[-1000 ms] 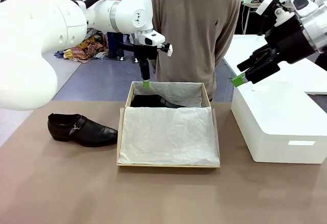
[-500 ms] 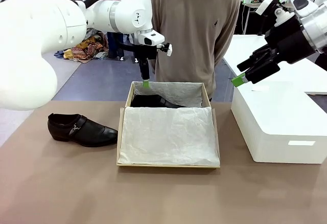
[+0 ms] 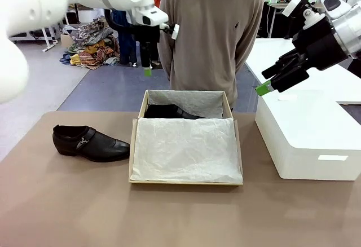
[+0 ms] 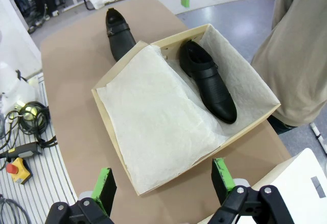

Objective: Pack the shoes into the box.
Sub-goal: Place the other shoe of the Shoes into the Shoes Box.

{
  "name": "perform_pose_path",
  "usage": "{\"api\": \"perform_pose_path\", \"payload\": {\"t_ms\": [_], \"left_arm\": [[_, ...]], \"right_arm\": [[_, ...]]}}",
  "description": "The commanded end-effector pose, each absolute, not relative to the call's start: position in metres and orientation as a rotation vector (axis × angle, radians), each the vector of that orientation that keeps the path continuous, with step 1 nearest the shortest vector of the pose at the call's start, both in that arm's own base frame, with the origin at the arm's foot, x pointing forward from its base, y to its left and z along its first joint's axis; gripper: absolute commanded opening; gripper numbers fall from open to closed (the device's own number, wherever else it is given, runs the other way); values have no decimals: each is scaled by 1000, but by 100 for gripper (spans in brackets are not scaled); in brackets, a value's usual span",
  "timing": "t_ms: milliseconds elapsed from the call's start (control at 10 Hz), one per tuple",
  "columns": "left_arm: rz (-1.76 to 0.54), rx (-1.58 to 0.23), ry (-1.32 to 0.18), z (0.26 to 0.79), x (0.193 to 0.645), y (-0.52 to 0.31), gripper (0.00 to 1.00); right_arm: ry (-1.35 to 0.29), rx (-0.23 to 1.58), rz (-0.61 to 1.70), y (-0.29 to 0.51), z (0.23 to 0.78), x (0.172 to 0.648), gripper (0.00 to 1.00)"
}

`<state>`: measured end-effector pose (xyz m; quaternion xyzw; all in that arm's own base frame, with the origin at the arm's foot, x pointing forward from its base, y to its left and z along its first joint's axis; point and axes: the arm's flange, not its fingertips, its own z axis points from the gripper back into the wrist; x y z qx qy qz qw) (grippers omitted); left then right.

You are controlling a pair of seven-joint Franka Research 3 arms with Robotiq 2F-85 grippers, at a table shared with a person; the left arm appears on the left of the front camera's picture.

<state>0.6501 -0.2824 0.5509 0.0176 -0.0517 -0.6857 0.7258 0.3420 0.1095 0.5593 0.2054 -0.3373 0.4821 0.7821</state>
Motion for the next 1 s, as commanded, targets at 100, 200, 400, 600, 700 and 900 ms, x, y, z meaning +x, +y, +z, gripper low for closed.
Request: {"api": "perform_pose_path", "payload": {"t_ms": [100,200,400,600,700,900], "left_arm": [[-1551,14,-147,557,599,-220,100],[-1555,10,-139,561,589,-205,100],[-1605,-9,-153,558,568,-182,100],[-1615,3,-151,549,559,-163,100],[-1604,10,-139,546,559,-158,100],[-1569,-11,-124,535,568,-156,100]], "right_arm": [[-750,468,1062,108,558,345,100],[-750,468,1062,108,558,345,100],[-750,468,1062,108,558,345,100],[-750,468,1062,108,558,345,100],[-750,468,1062,108,558,345,100],[-750,468,1062,108,558,345,100]]}}
